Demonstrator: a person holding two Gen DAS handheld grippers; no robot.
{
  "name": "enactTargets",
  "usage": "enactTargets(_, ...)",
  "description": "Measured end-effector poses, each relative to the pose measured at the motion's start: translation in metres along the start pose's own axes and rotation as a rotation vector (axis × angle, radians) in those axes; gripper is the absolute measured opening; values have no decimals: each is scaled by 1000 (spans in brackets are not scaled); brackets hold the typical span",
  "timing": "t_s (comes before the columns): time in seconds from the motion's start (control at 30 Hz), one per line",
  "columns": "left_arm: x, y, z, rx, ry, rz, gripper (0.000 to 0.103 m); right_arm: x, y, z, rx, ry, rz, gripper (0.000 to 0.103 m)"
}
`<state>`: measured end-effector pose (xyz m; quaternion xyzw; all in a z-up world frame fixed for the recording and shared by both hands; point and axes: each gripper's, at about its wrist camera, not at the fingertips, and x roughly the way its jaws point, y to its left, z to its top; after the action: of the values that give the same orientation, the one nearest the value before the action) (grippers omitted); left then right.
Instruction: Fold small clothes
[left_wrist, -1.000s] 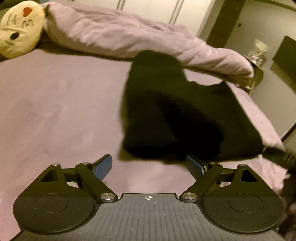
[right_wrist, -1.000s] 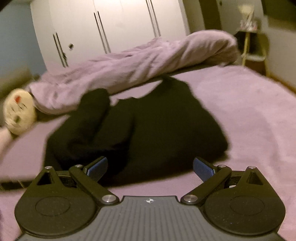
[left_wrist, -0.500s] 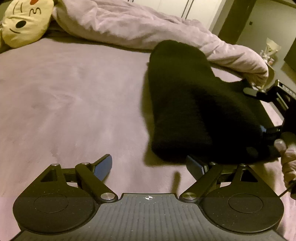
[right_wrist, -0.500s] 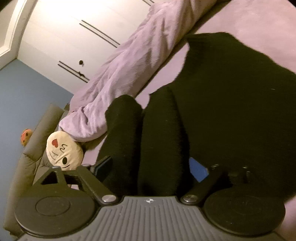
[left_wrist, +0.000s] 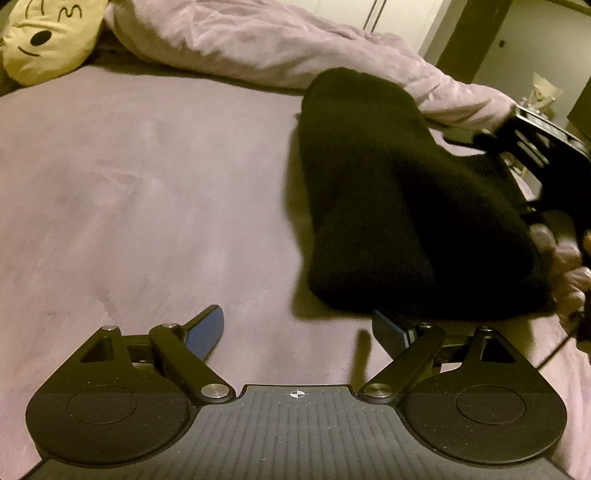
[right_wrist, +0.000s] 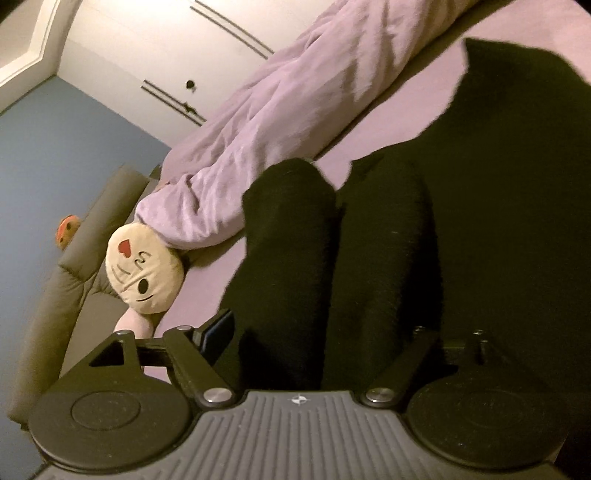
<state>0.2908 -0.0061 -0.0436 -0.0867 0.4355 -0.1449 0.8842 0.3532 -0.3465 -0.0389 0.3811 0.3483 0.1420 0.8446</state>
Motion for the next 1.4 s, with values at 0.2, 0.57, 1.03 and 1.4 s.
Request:
enactTargets(0.2, -2, 1, 0, -10, 5, 5, 93, 30, 17, -1, -82, 54, -29, 33)
enactTargets(0.57, -2, -1, 5, -62, 19, 45, 94, 2, 72, -13, -517, -32, -269, 20)
enactTargets(1.03, 3, -5, 12, -32, 4, -2, 95, 17, 44, -11, -359, 11, -199, 31)
enactTargets(1.4, -1, -12, 18, -30, 17, 41, 95, 25, 73, -10, -523, -12, -296, 19)
